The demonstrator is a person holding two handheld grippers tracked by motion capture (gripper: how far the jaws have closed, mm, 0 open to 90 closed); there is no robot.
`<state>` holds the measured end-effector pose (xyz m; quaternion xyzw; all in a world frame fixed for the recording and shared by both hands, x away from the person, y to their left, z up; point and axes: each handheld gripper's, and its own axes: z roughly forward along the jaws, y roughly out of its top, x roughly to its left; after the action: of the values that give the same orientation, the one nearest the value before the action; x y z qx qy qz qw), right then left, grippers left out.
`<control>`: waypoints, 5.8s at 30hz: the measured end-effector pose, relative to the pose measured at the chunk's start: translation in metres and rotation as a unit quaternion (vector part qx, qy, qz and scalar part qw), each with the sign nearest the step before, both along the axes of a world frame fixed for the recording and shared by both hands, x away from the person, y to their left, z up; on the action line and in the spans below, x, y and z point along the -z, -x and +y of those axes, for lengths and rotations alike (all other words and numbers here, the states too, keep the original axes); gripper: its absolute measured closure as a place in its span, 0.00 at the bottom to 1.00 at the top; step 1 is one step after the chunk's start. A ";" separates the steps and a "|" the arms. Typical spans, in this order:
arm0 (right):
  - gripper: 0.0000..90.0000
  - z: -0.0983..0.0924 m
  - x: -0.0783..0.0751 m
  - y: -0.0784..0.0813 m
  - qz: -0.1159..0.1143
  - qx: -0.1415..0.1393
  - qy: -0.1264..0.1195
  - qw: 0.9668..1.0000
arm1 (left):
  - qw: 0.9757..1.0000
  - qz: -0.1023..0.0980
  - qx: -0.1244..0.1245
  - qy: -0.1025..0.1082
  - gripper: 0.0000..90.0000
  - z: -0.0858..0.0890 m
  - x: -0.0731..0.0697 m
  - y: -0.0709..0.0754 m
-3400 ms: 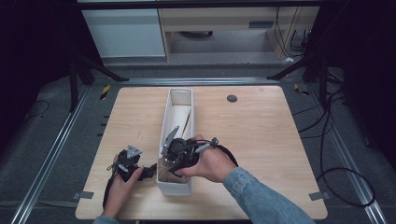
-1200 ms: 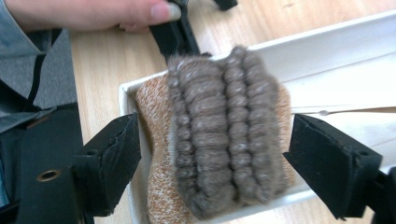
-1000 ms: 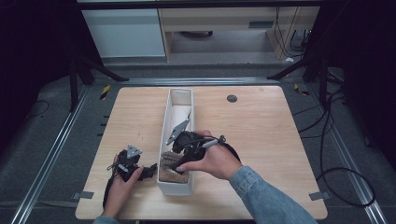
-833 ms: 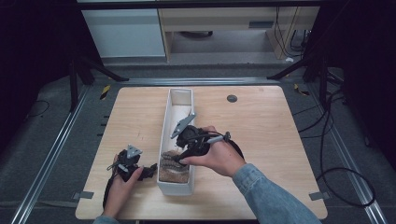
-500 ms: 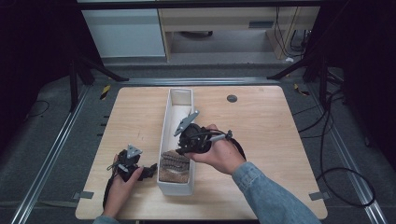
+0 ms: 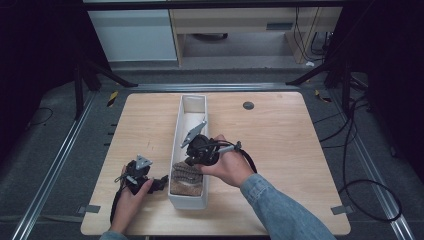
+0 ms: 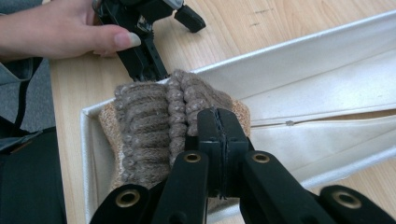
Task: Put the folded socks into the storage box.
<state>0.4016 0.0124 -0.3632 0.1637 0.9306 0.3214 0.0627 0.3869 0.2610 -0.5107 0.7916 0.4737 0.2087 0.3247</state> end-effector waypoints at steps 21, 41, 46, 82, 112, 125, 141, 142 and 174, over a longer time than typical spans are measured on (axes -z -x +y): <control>1.00 0.002 0.022 0.015 0.032 -0.031 0.000 0.999 | 1.000 0.000 0.000 0.000 0.00 0.000 0.000 0.000; 1.00 0.012 0.043 0.033 0.019 -0.054 0.043 0.997 | 1.000 0.000 -0.001 -0.001 0.00 0.000 0.000 0.000; 1.00 0.016 0.048 0.035 0.008 -0.060 0.058 0.996 | 1.000 0.001 -0.001 -0.001 0.00 0.000 0.000 0.000; 0.31 -0.018 0.021 0.010 -0.052 0.036 -0.030 0.998 | 1.000 0.001 -0.002 0.001 0.00 -0.001 0.000 0.000; 0.15 -0.120 0.026 -0.027 -0.130 0.214 -0.033 0.968 | 1.000 0.002 -0.001 -0.001 0.00 0.000 0.000 0.000; 0.18 -0.154 0.052 -0.029 -0.115 0.256 -0.024 0.960 | 1.000 0.002 -0.001 -0.001 0.00 -0.001 0.000 0.000; 0.18 -0.179 0.086 -0.030 -0.082 0.290 -0.032 0.953 | 1.000 0.002 -0.001 -0.001 0.00 0.000 0.000 0.000; 0.18 -0.180 0.088 -0.030 -0.080 0.291 -0.031 0.953 | 1.000 0.002 -0.002 -0.001 0.00 -0.001 0.000 0.000; 0.09 -0.186 0.134 -0.042 -0.035 0.334 -0.051 0.940 | 1.000 0.001 -0.002 -0.001 0.00 -0.001 0.000 0.000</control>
<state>0.4438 -0.1738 -0.4967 0.4568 0.8020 0.3344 0.1907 0.3872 0.2604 -0.5106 0.7912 0.4754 0.2083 0.3233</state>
